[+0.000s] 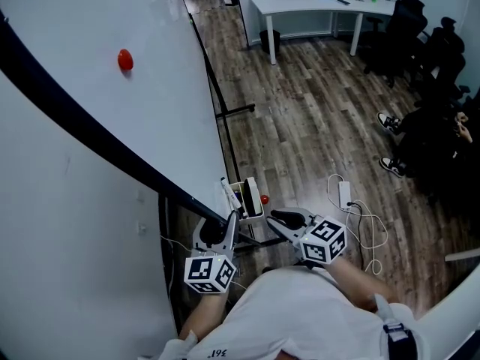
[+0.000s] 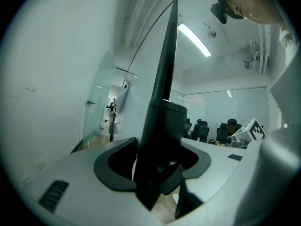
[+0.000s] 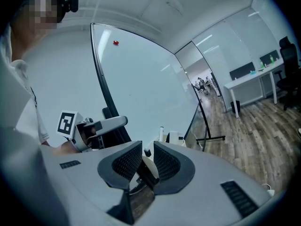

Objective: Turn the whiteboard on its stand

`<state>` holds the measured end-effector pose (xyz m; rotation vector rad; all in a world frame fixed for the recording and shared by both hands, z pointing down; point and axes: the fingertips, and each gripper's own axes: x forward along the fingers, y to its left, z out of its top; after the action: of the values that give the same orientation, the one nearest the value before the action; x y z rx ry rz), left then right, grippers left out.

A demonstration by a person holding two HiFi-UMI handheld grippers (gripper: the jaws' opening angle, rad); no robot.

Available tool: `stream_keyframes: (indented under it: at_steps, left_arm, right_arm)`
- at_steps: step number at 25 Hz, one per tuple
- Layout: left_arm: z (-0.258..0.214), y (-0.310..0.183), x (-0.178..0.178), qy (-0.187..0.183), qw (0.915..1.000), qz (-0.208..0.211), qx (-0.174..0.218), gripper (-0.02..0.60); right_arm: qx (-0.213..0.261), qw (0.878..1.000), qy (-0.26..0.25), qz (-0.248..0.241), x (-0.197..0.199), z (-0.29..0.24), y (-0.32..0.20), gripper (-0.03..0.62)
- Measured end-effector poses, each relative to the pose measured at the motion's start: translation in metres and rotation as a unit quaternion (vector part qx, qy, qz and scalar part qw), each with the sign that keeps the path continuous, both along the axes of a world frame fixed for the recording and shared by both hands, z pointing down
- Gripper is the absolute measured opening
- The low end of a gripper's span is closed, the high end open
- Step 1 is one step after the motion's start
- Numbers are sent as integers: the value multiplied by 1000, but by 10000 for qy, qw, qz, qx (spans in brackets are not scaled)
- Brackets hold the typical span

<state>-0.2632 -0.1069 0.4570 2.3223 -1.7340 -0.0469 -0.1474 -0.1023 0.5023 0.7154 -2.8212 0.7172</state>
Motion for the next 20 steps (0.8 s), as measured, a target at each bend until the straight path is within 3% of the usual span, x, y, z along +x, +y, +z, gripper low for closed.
stream_keyframes:
  at_steps: [10,20]
  left_arm:
    - [-4,9,10,-36,10000,54,-61,221]
    - [-2,24,17,-44,9999,94,-80,224]
  right_arm:
    - [-65,9999,-26,-91,-4,1,6,91]
    - [-78,9984,-26,-568,-31,4,23,91]
